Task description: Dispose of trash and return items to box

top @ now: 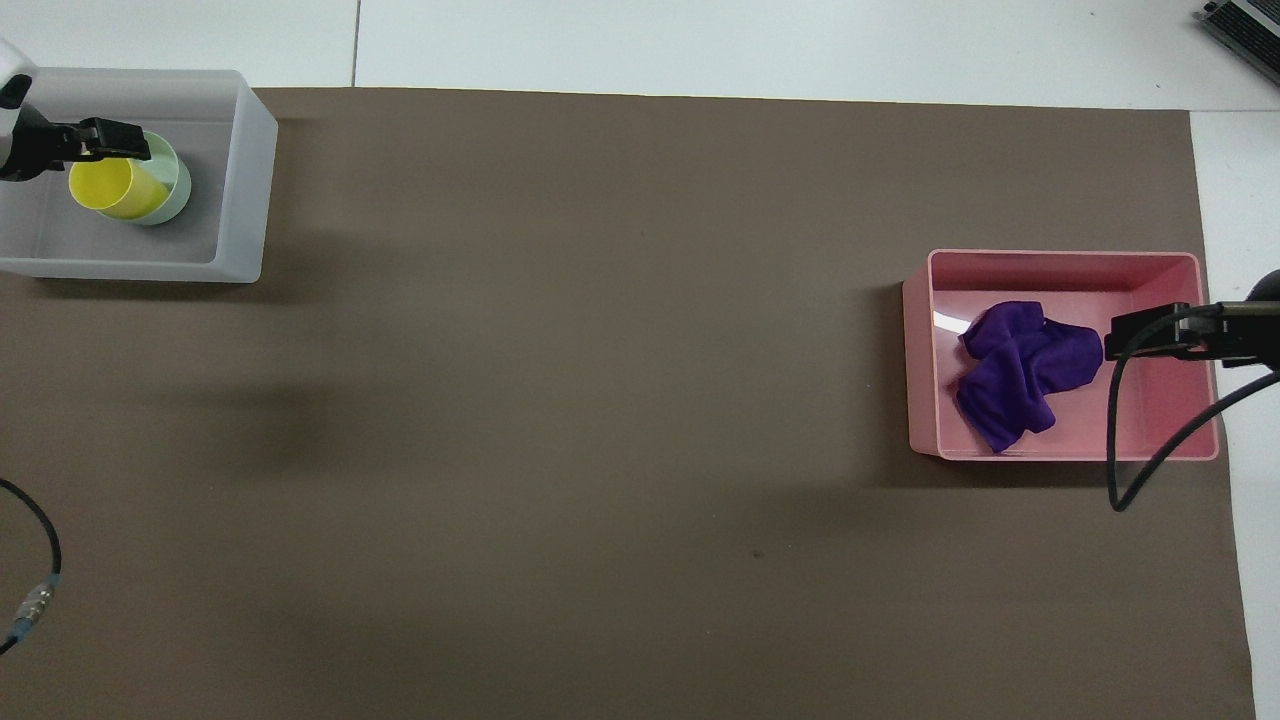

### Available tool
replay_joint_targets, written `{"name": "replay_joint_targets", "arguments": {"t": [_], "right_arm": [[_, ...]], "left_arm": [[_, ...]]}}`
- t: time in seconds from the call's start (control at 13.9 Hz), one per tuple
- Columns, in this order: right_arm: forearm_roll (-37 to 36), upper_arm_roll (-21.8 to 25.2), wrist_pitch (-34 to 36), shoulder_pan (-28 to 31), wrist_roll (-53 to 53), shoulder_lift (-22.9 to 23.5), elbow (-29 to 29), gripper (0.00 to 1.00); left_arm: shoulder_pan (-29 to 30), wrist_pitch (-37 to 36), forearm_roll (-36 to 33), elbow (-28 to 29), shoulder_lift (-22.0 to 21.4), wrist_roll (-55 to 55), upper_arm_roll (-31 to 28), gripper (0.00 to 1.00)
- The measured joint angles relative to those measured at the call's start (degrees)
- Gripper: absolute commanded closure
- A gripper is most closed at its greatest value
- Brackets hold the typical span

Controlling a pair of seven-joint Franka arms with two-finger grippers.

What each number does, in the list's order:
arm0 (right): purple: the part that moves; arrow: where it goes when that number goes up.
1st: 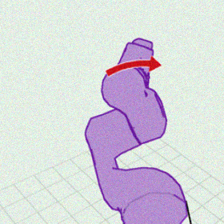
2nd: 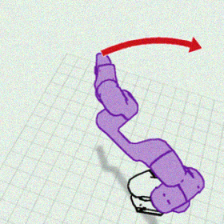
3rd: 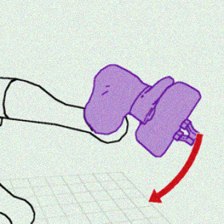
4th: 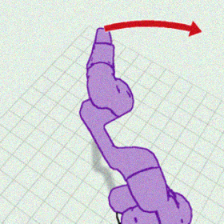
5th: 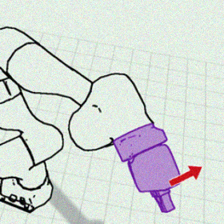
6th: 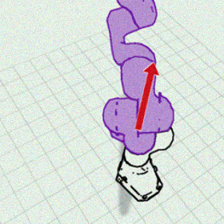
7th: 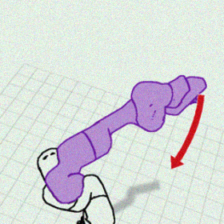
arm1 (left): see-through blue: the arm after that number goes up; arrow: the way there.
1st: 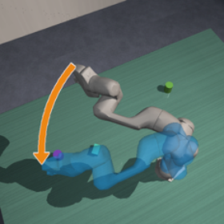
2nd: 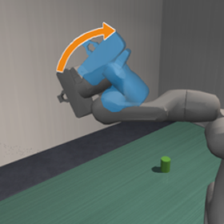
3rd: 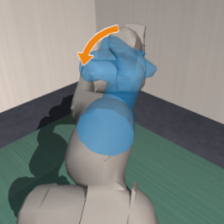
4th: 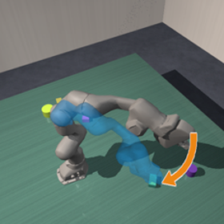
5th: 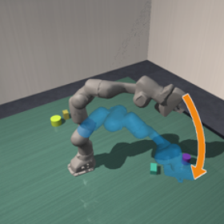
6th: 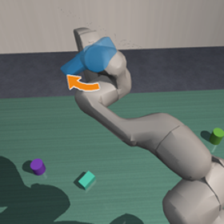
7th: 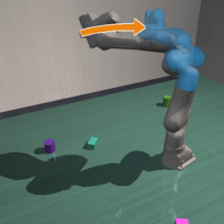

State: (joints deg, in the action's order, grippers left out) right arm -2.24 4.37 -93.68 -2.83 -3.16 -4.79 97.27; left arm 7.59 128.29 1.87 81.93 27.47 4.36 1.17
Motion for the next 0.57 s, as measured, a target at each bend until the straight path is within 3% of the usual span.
{"name": "replay_joint_targets", "arguments": {"t": [0.29, 0.57], "right_arm": [[0.0, 0.0, 0.0, 0.0, 0.0, -0.01, 0.0, 0.0], [0.0, 0.0, 0.0, 0.0, 0.0, -0.01, 0.0, 0.0]], "left_arm": [[-5.27, -3.49, -0.02, 8.3, -10.29, 0.32, 0.15, 0.0], [-9.13, -11.09, -0.03, 11.94, -18.2, 0.33, 0.24, 0.0]]}}
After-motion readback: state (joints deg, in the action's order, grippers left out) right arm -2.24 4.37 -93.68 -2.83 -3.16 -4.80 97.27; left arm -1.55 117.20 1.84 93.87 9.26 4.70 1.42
